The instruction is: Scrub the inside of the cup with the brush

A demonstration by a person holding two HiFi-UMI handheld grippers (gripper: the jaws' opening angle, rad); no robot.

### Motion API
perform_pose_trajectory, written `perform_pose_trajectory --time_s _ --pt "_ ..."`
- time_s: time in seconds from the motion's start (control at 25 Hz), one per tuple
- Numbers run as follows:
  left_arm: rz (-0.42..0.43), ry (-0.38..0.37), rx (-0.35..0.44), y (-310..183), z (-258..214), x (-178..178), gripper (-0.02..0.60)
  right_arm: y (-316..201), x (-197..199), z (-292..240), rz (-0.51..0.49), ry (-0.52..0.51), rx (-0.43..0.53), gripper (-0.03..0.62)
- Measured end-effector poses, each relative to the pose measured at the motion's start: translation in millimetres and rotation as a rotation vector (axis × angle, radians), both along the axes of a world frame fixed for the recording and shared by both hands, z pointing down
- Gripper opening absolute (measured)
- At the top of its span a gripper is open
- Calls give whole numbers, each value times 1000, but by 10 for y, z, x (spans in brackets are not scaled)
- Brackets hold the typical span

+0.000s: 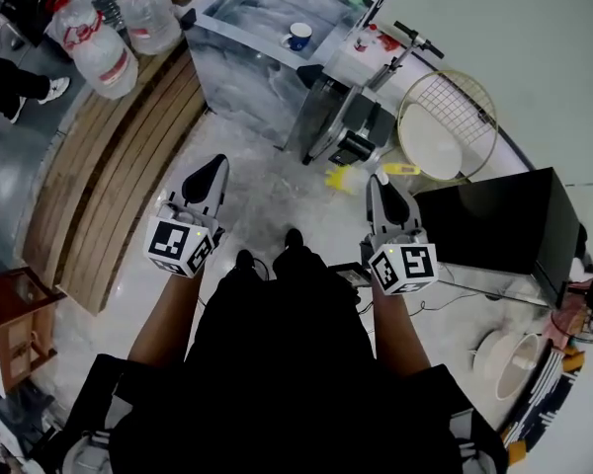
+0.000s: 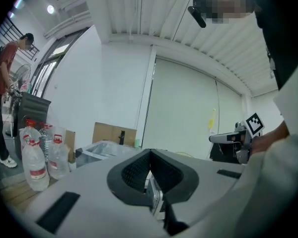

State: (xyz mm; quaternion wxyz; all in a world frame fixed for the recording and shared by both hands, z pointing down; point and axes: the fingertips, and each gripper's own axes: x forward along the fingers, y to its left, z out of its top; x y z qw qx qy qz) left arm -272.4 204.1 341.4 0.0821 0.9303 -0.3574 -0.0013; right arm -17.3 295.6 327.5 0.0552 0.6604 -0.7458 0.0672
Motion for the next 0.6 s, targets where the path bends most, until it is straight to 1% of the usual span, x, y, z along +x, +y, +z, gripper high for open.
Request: perform_pose_trajectory --time_s 0.16,0.36,0.44,0.6 --pt "27 1 -4 326 -33 137 17 178 26 3 -51 -16 14 48" --pt "-19 -1 22 685 -267 319 17 348 157 -140 -139 -9 53 47" --pt "-29 -11 24 838 -296 445 16 474 288 -160 -155 -11 62 46" --pt "-37 -29 22 1160 -257 722 17 786 625 -49 -151 -28 60 46"
